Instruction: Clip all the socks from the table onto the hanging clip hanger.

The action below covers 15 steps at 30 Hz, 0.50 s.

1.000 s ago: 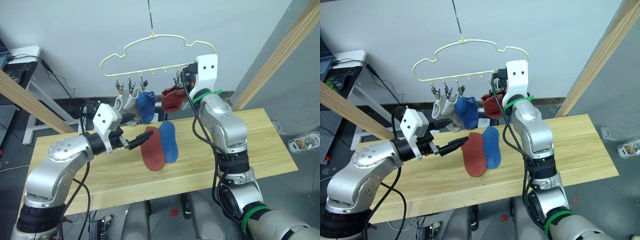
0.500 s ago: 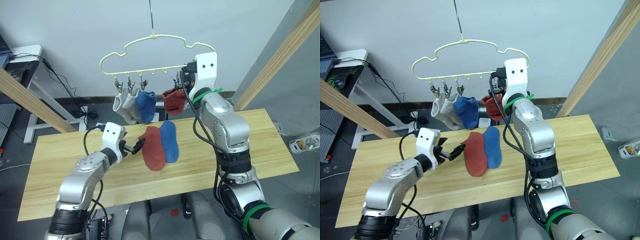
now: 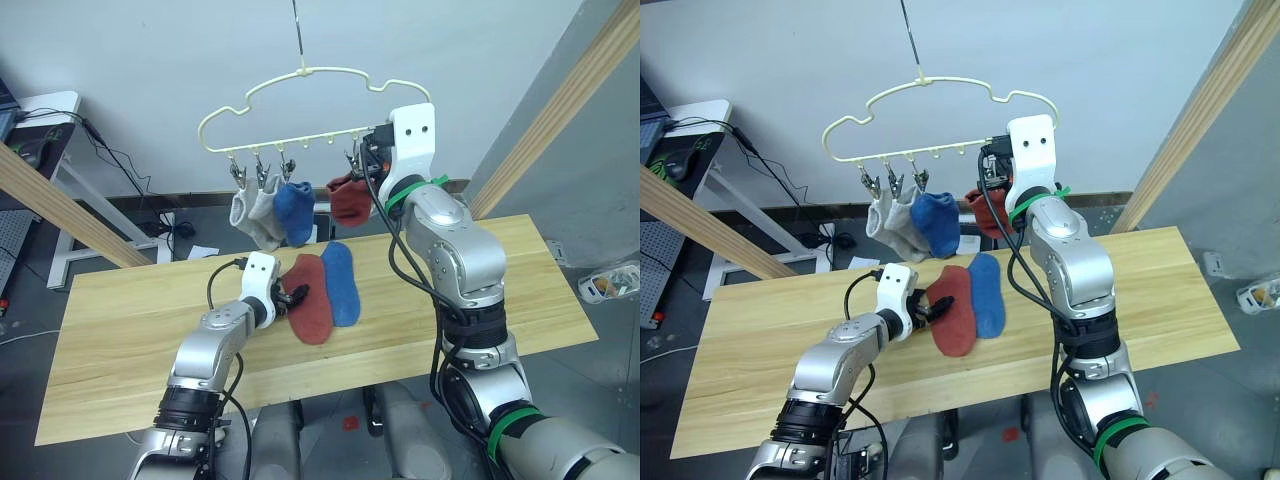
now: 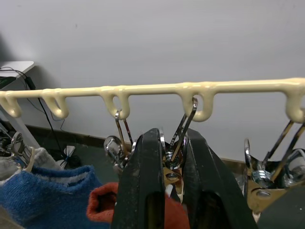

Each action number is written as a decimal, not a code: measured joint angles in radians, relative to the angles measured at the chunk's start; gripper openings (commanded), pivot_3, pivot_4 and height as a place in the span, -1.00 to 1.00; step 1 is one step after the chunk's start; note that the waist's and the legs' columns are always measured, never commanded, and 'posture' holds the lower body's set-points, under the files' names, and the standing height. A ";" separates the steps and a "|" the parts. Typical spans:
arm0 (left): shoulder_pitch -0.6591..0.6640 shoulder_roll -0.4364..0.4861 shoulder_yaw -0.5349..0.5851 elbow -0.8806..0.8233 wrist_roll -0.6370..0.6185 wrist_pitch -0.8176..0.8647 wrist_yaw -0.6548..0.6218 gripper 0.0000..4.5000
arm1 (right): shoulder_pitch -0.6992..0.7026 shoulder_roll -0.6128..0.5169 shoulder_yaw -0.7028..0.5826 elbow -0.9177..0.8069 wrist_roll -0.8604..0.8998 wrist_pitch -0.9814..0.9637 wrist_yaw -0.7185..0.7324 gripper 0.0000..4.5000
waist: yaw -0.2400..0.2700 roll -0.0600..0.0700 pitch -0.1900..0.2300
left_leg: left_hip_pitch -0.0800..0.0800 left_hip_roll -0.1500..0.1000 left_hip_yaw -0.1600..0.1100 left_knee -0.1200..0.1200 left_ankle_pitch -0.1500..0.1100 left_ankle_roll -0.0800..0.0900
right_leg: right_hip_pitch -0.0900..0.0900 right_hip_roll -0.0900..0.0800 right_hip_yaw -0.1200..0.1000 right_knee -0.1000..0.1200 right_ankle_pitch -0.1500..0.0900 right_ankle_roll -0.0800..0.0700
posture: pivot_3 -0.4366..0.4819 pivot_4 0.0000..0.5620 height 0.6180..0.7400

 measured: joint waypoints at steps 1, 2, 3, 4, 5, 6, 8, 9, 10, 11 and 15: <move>-0.007 0.001 0.000 0.007 0.004 0.003 0.000 0.11 | 0.000 0.001 0.000 -0.001 0.000 0.002 0.000 -0.92 | 0.000 0.000 0.000 | 0.000 0.000 0.000 0.000 0.000 0.000 | 0.000 0.000 0.000 0.000 0.000 0.000 | -0.43 0.38 1.00; -0.013 0.003 -0.004 0.012 0.013 0.008 0.000 0.00 | 0.000 0.003 0.000 -0.001 0.000 0.004 0.000 -0.92 | 0.000 0.000 0.000 | 0.000 0.000 0.000 0.000 0.000 0.000 | 0.000 0.000 0.000 0.000 0.000 0.000 | -0.44 0.38 1.00; -0.016 0.006 -0.009 0.012 0.021 0.010 -0.002 -0.13 | 0.000 0.005 0.000 -0.001 0.000 0.004 0.000 -0.92 | -0.001 0.000 0.000 | 0.000 0.000 0.000 0.000 0.000 0.000 | 0.000 0.000 0.000 0.000 0.000 0.000 | -0.44 0.38 1.00; -0.016 0.010 -0.017 0.012 0.028 0.010 -0.003 -0.24 | 0.000 0.006 0.000 -0.001 0.000 0.004 0.000 -0.92 | -0.001 0.000 0.000 | 0.000 0.000 0.000 0.000 0.000 0.000 | 0.000 0.000 0.000 0.000 0.000 0.000 | -0.44 0.38 1.00; -0.016 0.017 -0.026 0.012 0.037 0.009 -0.006 -0.34 | 0.000 0.008 0.000 -0.001 0.000 0.004 0.000 -0.92 | -0.001 0.001 0.000 | 0.000 0.000 0.000 0.000 0.000 0.000 | 0.000 0.000 0.000 0.000 0.000 0.000 | -0.44 0.37 1.00; -0.016 0.020 -0.032 0.011 0.044 0.009 -0.007 -0.44 | 0.000 0.009 0.000 -0.001 0.000 0.004 0.000 -0.92 | -0.001 0.001 0.000 | 0.000 0.000 0.000 0.000 0.000 0.000 | 0.000 0.000 0.000 0.000 0.000 0.000 | -0.44 0.37 1.00; -0.014 0.023 -0.039 0.009 0.054 0.008 -0.007 -0.63 | 0.000 0.010 0.000 -0.001 0.000 0.004 0.000 -0.92 | -0.001 0.001 0.001 | 0.000 0.000 0.000 -0.001 0.000 0.000 | 0.000 0.000 0.000 -0.001 0.000 0.000 | -0.44 0.37 1.00; -0.010 0.023 -0.041 0.007 0.057 0.005 -0.007 -0.73 | 0.000 0.011 -0.001 -0.001 0.000 0.005 -0.001 -0.92 | -0.001 0.001 0.001 | 0.000 0.000 0.000 -0.001 0.000 0.000 | 0.000 0.000 0.000 -0.001 0.000 0.000 | -0.43 0.37 1.00; -0.006 0.024 -0.041 0.006 0.060 0.000 -0.009 -0.83 | 0.000 0.013 0.000 -0.001 0.000 0.005 0.000 -0.92 | -0.001 0.001 0.001 | 0.000 0.000 0.000 -0.001 0.000 0.000 | 0.000 0.000 0.000 -0.001 -0.001 0.000 | -0.43 0.37 1.00; -0.002 0.026 -0.041 0.004 0.061 -0.002 -0.012 -0.93 | 0.000 0.014 0.000 -0.001 0.000 0.005 0.000 -0.92 | -0.001 0.001 0.001 | 0.000 0.000 0.000 -0.001 0.000 0.000 | 0.000 0.000 0.000 -0.001 -0.001 0.000 | -0.43 0.37 1.00; 0.044 0.038 -0.032 -0.040 0.061 -0.015 -0.026 -1.00 | 0.000 0.016 -0.001 -0.003 0.000 0.005 0.000 -0.92 | -0.003 0.001 0.001 | 0.000 0.000 0.001 -0.005 0.000 0.000 | -0.001 0.000 0.000 -0.003 -0.001 0.000 | -0.42 0.37 1.00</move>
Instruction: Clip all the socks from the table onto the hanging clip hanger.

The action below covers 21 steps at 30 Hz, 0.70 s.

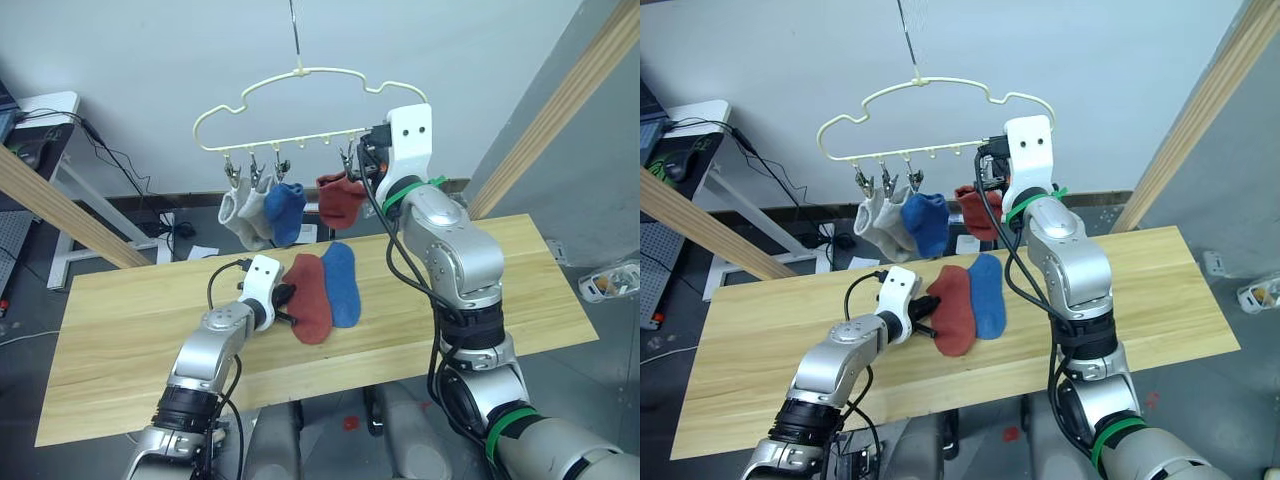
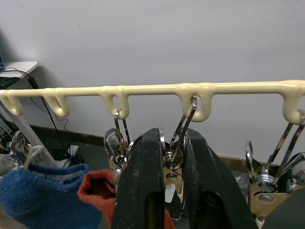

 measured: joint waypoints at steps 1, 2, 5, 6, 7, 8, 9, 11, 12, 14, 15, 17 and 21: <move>0.020 0.000 0.011 -0.015 -0.007 -0.010 -0.002 -1.00 | 0.000 0.000 0.000 -0.002 0.000 0.000 0.000 -0.92 | -0.001 0.000 0.000 | 0.000 0.000 0.000 -0.001 0.000 0.000 | 0.000 0.000 0.000 -0.001 0.000 0.000 | -0.42 0.37 1.00; 0.044 0.000 0.027 -0.033 -0.017 -0.024 -0.009 -1.00 | 0.000 0.000 0.000 -0.003 0.000 0.000 0.000 -0.92 | -0.002 0.000 0.000 | 0.000 0.000 0.000 -0.004 0.000 0.000 | -0.001 0.000 0.000 -0.002 0.000 0.000 | -0.42 0.37 1.00; 0.089 0.004 0.073 -0.100 -0.052 -0.066 -0.039 -1.00 | 0.001 -0.002 -0.001 -0.004 0.000 0.000 0.000 -0.92 | 0.000 0.000 0.002 | 0.000 0.000 0.000 -0.008 0.000 0.000 | -0.003 0.000 -0.001 -0.003 -0.001 -0.002 | -0.41 0.37 1.00; 0.095 0.007 0.085 -0.127 -0.064 -0.080 -0.049 -1.00 | 0.001 -0.003 -0.001 -0.004 0.000 0.000 0.000 -0.92 | 0.001 0.001 0.002 | 0.000 0.000 0.000 -0.009 0.000 0.000 | -0.003 0.000 -0.001 -0.003 -0.002 -0.003 | -0.40 0.36 1.00; 0.109 0.010 0.107 -0.170 -0.087 -0.094 -0.068 -1.00 | 0.001 -0.004 0.000 -0.004 0.000 0.000 0.001 -0.92 | 0.002 0.001 0.002 | 0.000 0.000 0.000 -0.010 0.000 0.000 | -0.003 0.000 -0.001 -0.003 -0.002 -0.003 | -0.40 0.36 1.00; 0.123 0.013 0.123 -0.214 -0.108 -0.106 -0.084 -1.00 | 0.001 -0.003 0.000 -0.004 0.000 0.000 0.001 -0.92 | 0.002 0.001 0.003 | 0.000 0.000 0.000 -0.011 0.000 0.000 | -0.003 0.000 -0.001 -0.004 -0.002 -0.003 | -0.40 0.36 1.00; 0.128 0.015 0.132 -0.243 -0.122 -0.114 -0.093 -1.00 | 0.001 -0.004 -0.001 -0.004 0.000 0.000 0.001 -0.92 | 0.002 0.002 0.003 | 0.000 0.000 0.001 -0.011 0.000 0.000 | -0.003 0.000 -0.001 -0.004 -0.002 -0.003 | -0.40 0.35 1.00; 0.149 0.027 0.154 -0.303 -0.155 -0.127 -0.121 -1.00 | 0.001 -0.005 -0.001 -0.004 0.000 -0.001 0.001 -0.92 | 0.002 0.002 0.003 | -0.001 0.000 0.001 -0.012 0.000 0.000 | -0.003 0.000 -0.001 -0.006 -0.002 -0.003 | -0.39 0.35 1.00; 0.158 0.034 0.157 -0.326 -0.168 -0.131 -0.134 -1.00 | 0.001 -0.007 -0.001 -0.004 0.000 -0.001 0.001 -0.92 | 0.001 0.002 0.003 | -0.001 0.000 0.001 -0.012 0.000 0.000 | -0.003 0.000 -0.001 -0.007 -0.002 -0.003 | -0.39 0.34 1.00; 0.175 0.053 0.154 -0.381 -0.181 -0.152 -0.169 -1.00 | 0.001 -0.011 -0.002 -0.005 0.000 -0.001 0.001 -0.92 | 0.002 0.002 0.004 | -0.001 0.000 0.001 -0.013 0.000 0.000 | -0.003 0.000 -0.001 -0.009 -0.002 -0.003 | -0.39 0.32 1.00; 0.177 0.066 0.143 -0.403 -0.180 -0.170 -0.185 -1.00 | 0.001 -0.013 -0.002 -0.005 0.000 -0.001 0.002 -0.92 | 0.002 0.002 0.004 | -0.001 0.000 0.001 -0.013 0.000 0.000 | -0.002 0.000 -0.002 -0.009 -0.002 -0.003 | -0.40 0.32 1.00; 0.176 0.085 0.111 -0.431 -0.162 -0.218 -0.212 -1.00 | 0.001 -0.014 -0.002 -0.008 0.002 0.001 0.003 -0.92 | 0.002 0.003 0.004 | -0.001 0.000 0.001 -0.013 0.000 0.000 | -0.002 0.000 -0.001 -0.011 -0.002 -0.003 | -0.40 0.31 1.00; 0.156 0.085 0.019 -0.454 -0.100 -0.313 -0.237 -1.00 | 0.000 -0.021 -0.006 -0.033 0.015 0.019 0.003 -0.92 | 0.002 0.003 0.004 | -0.001 0.000 0.002 -0.013 0.000 0.000 | -0.001 0.000 -0.001 -0.013 -0.002 -0.002 | -0.43 0.28 1.00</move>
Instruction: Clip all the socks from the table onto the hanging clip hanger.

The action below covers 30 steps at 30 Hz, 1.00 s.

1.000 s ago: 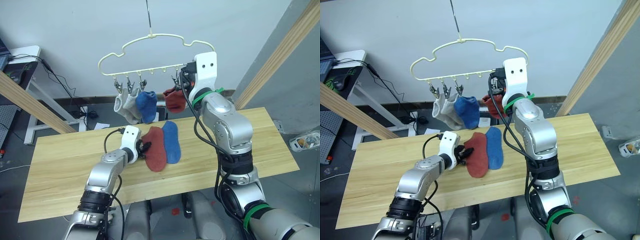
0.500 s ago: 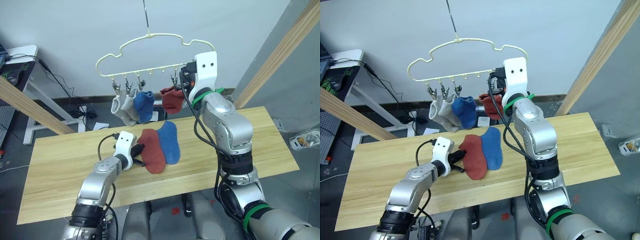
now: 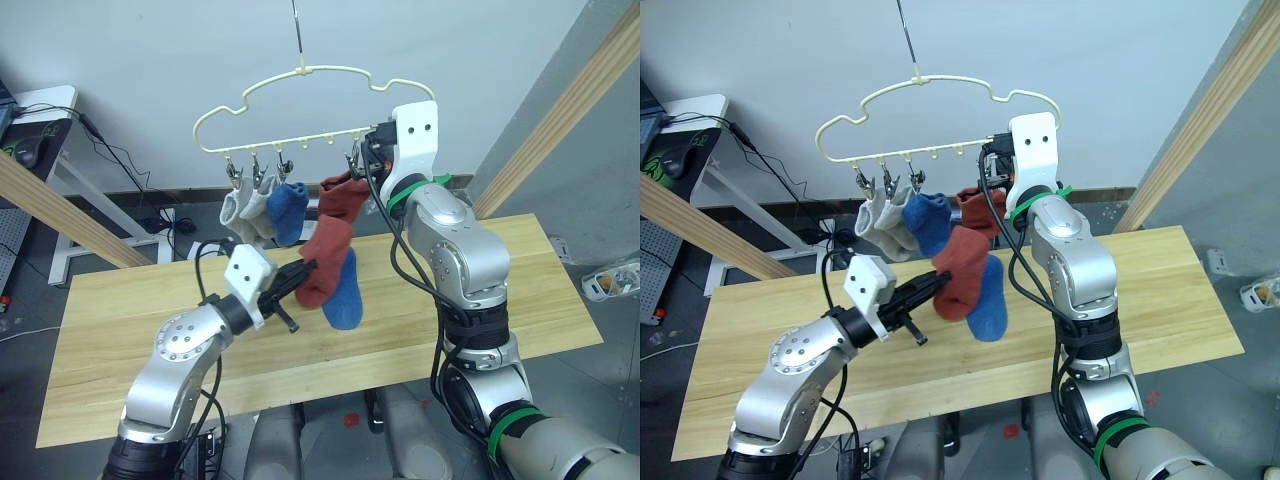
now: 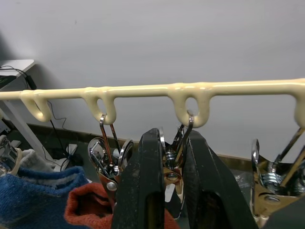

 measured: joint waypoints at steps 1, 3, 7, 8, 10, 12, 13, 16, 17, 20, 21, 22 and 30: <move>-0.014 -0.006 -0.019 0.004 0.019 -0.022 0.001 -1.00 | -0.001 -0.002 -0.003 -0.013 0.006 0.010 0.000 -0.92 | 0.000 0.000 0.000 | 0.000 0.000 0.000 0.000 0.000 0.000 | 0.000 0.000 0.000 0.000 0.000 0.000 | -0.43 0.26 1.00; -0.061 -0.025 -0.064 0.022 0.073 -0.078 0.014 -1.00 | -0.009 -0.010 -0.014 -0.043 0.020 0.041 0.000 -0.92 | 0.001 0.000 0.000 | -0.001 0.000 0.000 0.000 0.000 0.000 | 0.000 0.000 -0.001 0.000 0.000 0.000 | -0.45 0.25 1.00; -0.151 -0.066 -0.128 0.123 0.222 -0.189 0.090 -1.00 | -0.015 -0.020 -0.040 -0.108 0.044 0.123 -0.001 -0.92 | -0.001 0.000 0.000 | -0.001 0.000 0.000 0.000 0.000 0.000 | 0.000 0.000 0.000 0.000 0.000 0.000 | -0.47 0.23 1.00; -0.165 -0.073 -0.139 0.146 0.249 -0.207 0.107 -1.00 | -0.017 -0.021 -0.044 -0.122 0.050 0.139 -0.001 -0.92 | -0.004 0.000 0.000 | -0.001 0.000 0.000 0.000 0.000 0.000 | 0.000 0.001 0.000 0.000 0.000 0.000 | -0.48 0.22 1.00; -0.203 -0.093 -0.168 0.206 0.315 -0.256 0.142 -1.00 | -0.027 -0.025 -0.060 -0.146 0.066 0.180 0.000 -0.92 | -0.006 0.000 0.000 | -0.001 0.000 0.000 0.000 0.000 0.000 | 0.000 0.001 0.000 0.000 0.000 0.000 | -0.50 0.22 1.00; -0.237 -0.112 -0.191 0.249 0.366 -0.300 0.167 -1.00 | -0.038 -0.028 -0.074 -0.158 0.075 0.211 -0.001 -0.92 | -0.006 0.000 0.000 | -0.001 0.000 0.000 0.000 0.000 0.000 | -0.001 0.001 0.000 0.001 0.000 0.000 | -0.51 0.21 1.00; -0.249 -0.119 -0.197 0.262 0.379 -0.313 0.177 -1.00 | -0.039 -0.030 -0.075 -0.164 0.081 0.220 -0.001 -0.92 | -0.006 0.000 0.000 | -0.001 0.000 0.000 0.000 0.000 0.000 | -0.001 0.001 -0.001 0.000 0.000 0.000 | -0.51 0.21 1.00; -0.292 -0.139 -0.224 0.315 0.428 -0.363 0.200 -1.00 | -0.044 -0.034 -0.082 -0.171 0.097 0.248 -0.001 -0.92 | -0.007 0.000 0.000 | -0.001 0.000 0.000 0.000 0.000 0.000 | -0.001 0.001 0.000 0.000 0.000 0.000 | -0.52 0.20 1.00; -0.306 -0.149 -0.232 0.338 0.441 -0.384 0.203 -1.00 | -0.048 -0.034 -0.086 -0.172 0.103 0.257 -0.001 -0.92 | -0.007 0.000 0.000 | -0.001 0.000 0.000 0.000 0.000 0.000 | -0.001 0.001 0.000 0.000 0.000 0.001 | -0.52 0.20 1.00; -0.324 -0.162 -0.260 0.373 0.462 -0.428 0.205 -1.00 | -0.057 -0.034 -0.095 -0.172 0.112 0.278 -0.002 -0.92 | -0.007 0.000 0.000 | -0.001 0.000 0.000 0.000 0.000 0.000 | -0.001 0.001 0.000 0.000 0.000 0.001 | -0.52 0.20 1.00; -0.326 -0.164 -0.263 0.375 0.465 -0.436 0.204 -1.00 | -0.058 -0.034 -0.096 -0.172 0.114 0.281 -0.002 -0.92 | -0.008 0.000 0.000 | -0.001 0.000 0.000 0.000 0.000 0.000 | -0.001 0.001 0.000 0.001 0.000 0.001 | -0.52 0.19 1.00; -0.328 -0.167 -0.265 0.382 0.468 -0.447 0.204 -1.00 | -0.058 -0.034 -0.097 -0.172 0.119 0.288 -0.002 -0.92 | -0.008 0.000 0.000 | -0.001 0.000 0.000 0.000 0.000 0.000 | -0.001 0.001 0.000 0.001 0.000 0.001 | -0.52 0.19 1.00; -0.387 -0.217 -0.262 0.461 0.498 -0.460 0.242 -1.00 | -0.064 -0.037 -0.104 -0.172 0.150 0.316 -0.002 -0.92 | -0.006 0.000 0.000 | -0.001 0.000 0.000 0.002 0.000 0.000 | 0.000 0.001 0.000 0.001 0.001 0.002 | -0.52 0.18 1.00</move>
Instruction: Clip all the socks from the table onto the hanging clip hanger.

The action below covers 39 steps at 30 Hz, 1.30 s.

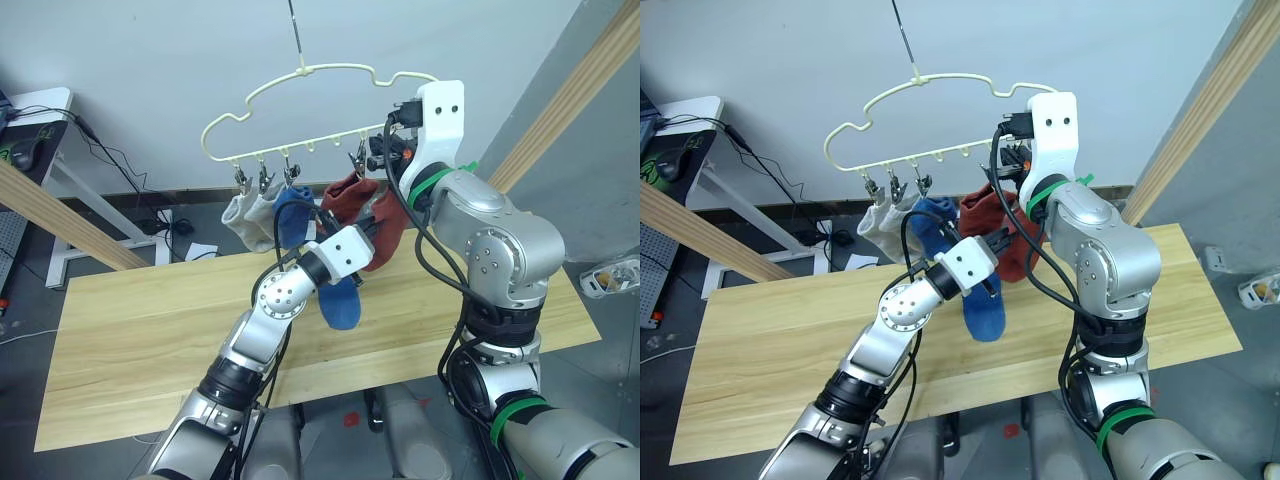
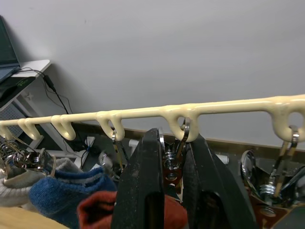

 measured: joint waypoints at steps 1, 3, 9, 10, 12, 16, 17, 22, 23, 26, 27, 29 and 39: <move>-0.011 -0.005 0.001 0.015 0.007 -0.001 0.012 -1.00 | -0.004 -0.001 0.000 0.000 0.002 0.005 0.000 -0.92 | -0.001 0.000 0.000 | 0.000 0.000 0.000 0.000 0.000 0.000 | 0.000 0.000 0.000 0.000 0.000 0.000 | -0.52 0.18 1.00; -0.024 -0.009 0.004 0.041 0.022 -0.001 0.036 -1.00 | -0.010 -0.006 0.001 0.000 0.002 0.014 0.000 -0.92 | -0.003 0.000 0.000 | 0.000 0.000 0.000 0.000 0.000 0.000 | 0.000 0.000 0.000 0.000 0.000 0.000 | -0.52 0.18 1.00; -0.036 0.015 0.038 0.094 0.064 -0.001 0.092 -1.00 | -0.012 -0.043 0.031 -0.004 0.000 0.013 0.013 -0.92 | -0.007 0.000 0.000 | 0.000 0.000 0.000 0.000 0.000 0.000 | 0.000 0.000 0.000 0.000 0.002 -0.003 | -0.52 0.17 1.00; -0.036 0.019 0.040 0.096 0.069 -0.001 0.098 -1.00 | -0.012 -0.046 0.035 -0.004 0.000 0.012 0.015 -0.92 | -0.008 0.000 0.000 | 0.000 0.000 0.000 0.000 0.000 0.000 | 0.000 0.000 0.000 0.000 0.002 -0.003 | -0.51 0.17 1.00; -0.036 0.026 0.043 0.097 0.083 -0.004 0.113 -1.00 | -0.011 -0.053 0.049 -0.004 -0.003 0.009 0.017 -0.92 | -0.008 0.000 0.000 | 0.000 0.000 0.000 0.000 0.000 0.000 | 0.000 0.000 0.000 0.000 0.002 -0.003 | -0.51 0.17 1.00; -0.036 0.030 0.043 0.097 0.108 -0.024 0.141 -1.00 | 0.000 -0.079 0.080 -0.005 -0.012 -0.014 0.021 -0.92 | -0.008 0.000 0.000 | 0.000 0.000 0.000 0.000 0.000 0.000 | 0.000 0.000 0.000 0.000 0.002 -0.003 | -0.50 0.16 1.00; -0.037 0.031 0.043 0.097 0.112 -0.032 0.148 -1.00 | 0.004 -0.083 0.084 -0.005 -0.013 -0.021 0.022 -0.92 | -0.008 0.000 0.000 | 0.000 0.000 0.000 0.000 0.000 0.000 | 0.000 0.000 0.000 0.000 0.002 -0.004 | -0.51 0.16 1.00; -0.037 0.033 0.043 0.097 0.134 -0.051 0.176 -1.00 | 0.022 -0.110 0.114 -0.007 -0.021 -0.054 0.028 -0.92 | -0.007 0.000 0.000 | 0.000 0.000 0.000 0.000 0.000 0.000 | 0.000 0.000 0.000 0.001 0.002 -0.003 | -0.51 0.16 1.00; -0.037 0.035 0.043 0.097 0.138 -0.052 0.182 -1.00 | 0.023 -0.115 0.117 -0.007 -0.022 -0.056 0.028 -0.92 | -0.007 0.000 0.000 | 0.000 0.000 0.000 0.000 0.000 0.000 | 0.000 0.000 0.000 0.001 0.002 -0.003 | -0.51 0.16 1.00; -0.039 0.047 0.045 0.098 0.152 -0.060 0.201 -1.00 | 0.029 -0.121 0.121 -0.007 -0.031 -0.069 0.028 -0.92 | -0.007 0.000 0.000 | 0.000 0.000 0.000 0.000 0.000 0.000 | 0.000 0.000 0.000 0.001 0.002 -0.003 | -0.50 0.16 1.00; -0.039 0.050 0.045 0.098 0.156 -0.067 0.205 -1.00 | 0.030 -0.122 0.121 -0.007 -0.035 -0.073 0.026 -0.92 | -0.007 0.000 0.000 | 0.000 0.000 0.000 0.000 0.000 0.000 | 0.000 0.000 0.000 0.001 0.002 -0.003 | -0.50 0.16 1.00; -0.039 0.053 0.044 0.098 0.161 -0.074 0.214 -1.00 | 0.030 -0.121 0.121 -0.006 -0.047 -0.084 0.021 -0.92 | -0.007 0.000 0.000 | 0.000 0.000 0.000 0.000 0.000 0.000 | 0.000 0.000 0.000 0.001 0.003 -0.004 | -0.50 0.16 1.00; -0.039 0.056 0.045 0.100 0.175 -0.091 0.233 -1.00 | 0.035 -0.112 0.117 -0.005 -0.050 -0.091 0.022 -0.92 | -0.007 0.000 0.000 | 0.000 0.000 0.000 0.001 0.000 0.000 | 0.000 0.000 0.000 0.001 0.003 -0.005 | -0.50 0.17 1.00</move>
